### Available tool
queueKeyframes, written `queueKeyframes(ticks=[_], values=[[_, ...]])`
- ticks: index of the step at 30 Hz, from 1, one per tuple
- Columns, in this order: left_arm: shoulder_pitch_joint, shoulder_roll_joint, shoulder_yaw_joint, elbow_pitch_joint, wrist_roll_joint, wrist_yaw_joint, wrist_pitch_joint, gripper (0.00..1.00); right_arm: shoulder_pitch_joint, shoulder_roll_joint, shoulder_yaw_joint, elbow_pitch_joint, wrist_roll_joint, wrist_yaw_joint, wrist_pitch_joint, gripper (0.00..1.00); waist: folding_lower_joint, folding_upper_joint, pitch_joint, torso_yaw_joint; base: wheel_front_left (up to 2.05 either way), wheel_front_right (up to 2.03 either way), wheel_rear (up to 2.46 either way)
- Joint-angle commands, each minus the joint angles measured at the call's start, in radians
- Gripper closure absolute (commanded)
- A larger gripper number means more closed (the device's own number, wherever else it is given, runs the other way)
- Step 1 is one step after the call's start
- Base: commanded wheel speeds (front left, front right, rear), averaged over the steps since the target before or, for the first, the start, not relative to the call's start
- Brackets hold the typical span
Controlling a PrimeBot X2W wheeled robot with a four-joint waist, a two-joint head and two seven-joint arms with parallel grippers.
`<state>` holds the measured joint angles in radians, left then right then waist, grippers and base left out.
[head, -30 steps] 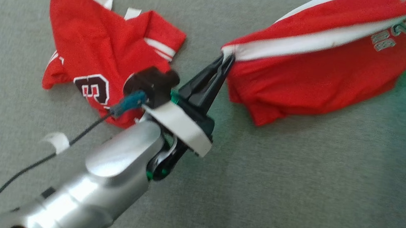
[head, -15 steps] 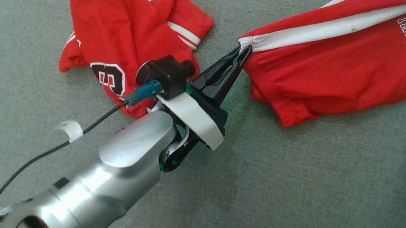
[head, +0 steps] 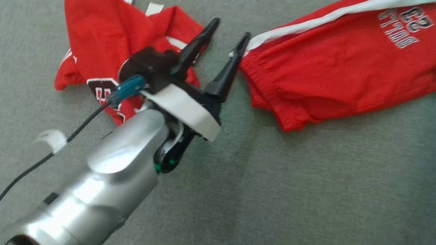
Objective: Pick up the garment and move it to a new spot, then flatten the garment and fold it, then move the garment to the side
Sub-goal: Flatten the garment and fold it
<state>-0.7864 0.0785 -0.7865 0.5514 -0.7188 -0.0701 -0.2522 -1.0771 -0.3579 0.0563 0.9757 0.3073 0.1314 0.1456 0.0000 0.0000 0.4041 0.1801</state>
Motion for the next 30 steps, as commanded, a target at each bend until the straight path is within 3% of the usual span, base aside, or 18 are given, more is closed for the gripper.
queueKeyframes(ticks=[1,7,11,15,23,30], values=[[0.001,0.028,0.039,-0.028,0.012,0.005,-0.009,0.00,-0.017,0.010,0.006,-0.041,0.012,-0.001,-0.022,0.00,0.0000,0.0000,-0.033,-0.024,0.00,0.00,0.00],[0.059,0.052,0.141,-0.067,0.030,0.032,-0.009,0.00,0.066,0.040,0.031,-0.134,0.092,-0.001,-0.146,0.00,0.0000,0.0000,-0.128,-0.070,0.00,0.00,0.00],[0.129,0.074,0.238,-0.138,0.082,0.073,-0.009,0.00,0.156,0.073,0.059,-0.223,0.118,-0.001,-0.219,0.00,0.0000,0.0000,-0.174,-0.102,0.00,0.00,0.00],[0.214,0.086,0.313,-0.206,0.145,0.082,-0.009,0.00,0.270,0.102,0.076,-0.316,0.123,-0.001,-0.281,0.00,0.0000,0.0000,-0.218,-0.121,0.00,0.00,0.00],[0.376,0.077,0.405,-0.263,0.261,0.095,-0.009,0.00,0.564,0.169,0.060,-0.475,0.034,-0.001,-0.355,0.00,0.0000,0.0000,-0.295,-0.135,0.00,0.00,0.00],[0.531,0.045,0.465,-0.279,0.320,0.080,-0.009,0.00,0.808,0.286,-0.007,-0.596,-0.059,-0.001,-0.391,0.00,0.0000,0.0000,-0.326,-0.148,0.00,0.00,0.00]])
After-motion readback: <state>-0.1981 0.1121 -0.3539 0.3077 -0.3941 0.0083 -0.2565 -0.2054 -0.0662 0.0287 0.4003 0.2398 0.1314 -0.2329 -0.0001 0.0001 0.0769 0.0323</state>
